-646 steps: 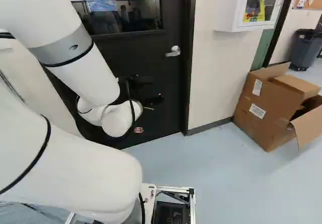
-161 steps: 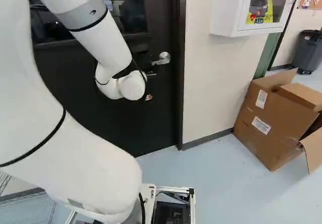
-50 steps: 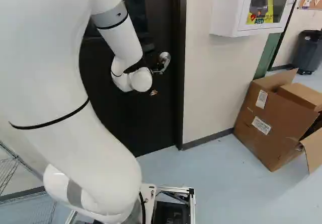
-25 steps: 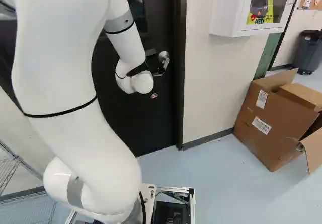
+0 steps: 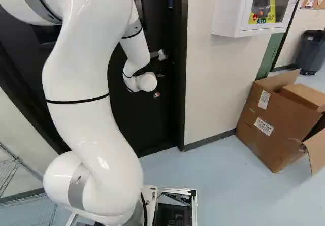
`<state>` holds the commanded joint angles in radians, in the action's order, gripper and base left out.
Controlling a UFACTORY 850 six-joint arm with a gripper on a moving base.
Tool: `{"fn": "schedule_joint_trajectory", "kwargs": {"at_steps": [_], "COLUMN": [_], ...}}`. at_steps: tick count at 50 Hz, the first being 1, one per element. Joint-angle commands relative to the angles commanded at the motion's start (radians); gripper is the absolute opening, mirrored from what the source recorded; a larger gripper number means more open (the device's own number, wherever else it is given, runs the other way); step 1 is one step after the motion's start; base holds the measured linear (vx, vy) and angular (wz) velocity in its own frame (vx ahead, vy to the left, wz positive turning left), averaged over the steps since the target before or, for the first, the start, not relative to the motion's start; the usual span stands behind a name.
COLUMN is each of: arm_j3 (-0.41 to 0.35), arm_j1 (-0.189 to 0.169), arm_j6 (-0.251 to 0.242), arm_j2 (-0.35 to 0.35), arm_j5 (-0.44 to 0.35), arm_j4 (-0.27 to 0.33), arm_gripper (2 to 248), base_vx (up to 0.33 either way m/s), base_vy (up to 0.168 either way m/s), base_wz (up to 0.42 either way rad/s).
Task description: Open the door and move inside
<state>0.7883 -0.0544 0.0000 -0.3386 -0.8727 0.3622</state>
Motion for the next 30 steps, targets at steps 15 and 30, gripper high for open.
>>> {"fn": "schedule_joint_trajectory", "kwargs": {"at_steps": [15, 30], "arm_j3": [0.086, 0.170], "arm_j1": [0.024, 0.050], "arm_j6": [0.000, 0.000], "arm_j2": [-0.070, -0.136], "arm_j5": [0.000, 0.000], "arm_j4": [0.000, 0.000], "arm_gripper": [247, 247], "base_vx": [0.000, 0.000], "base_vy": [0.000, 0.000], "base_wz": [0.000, 0.000]}}
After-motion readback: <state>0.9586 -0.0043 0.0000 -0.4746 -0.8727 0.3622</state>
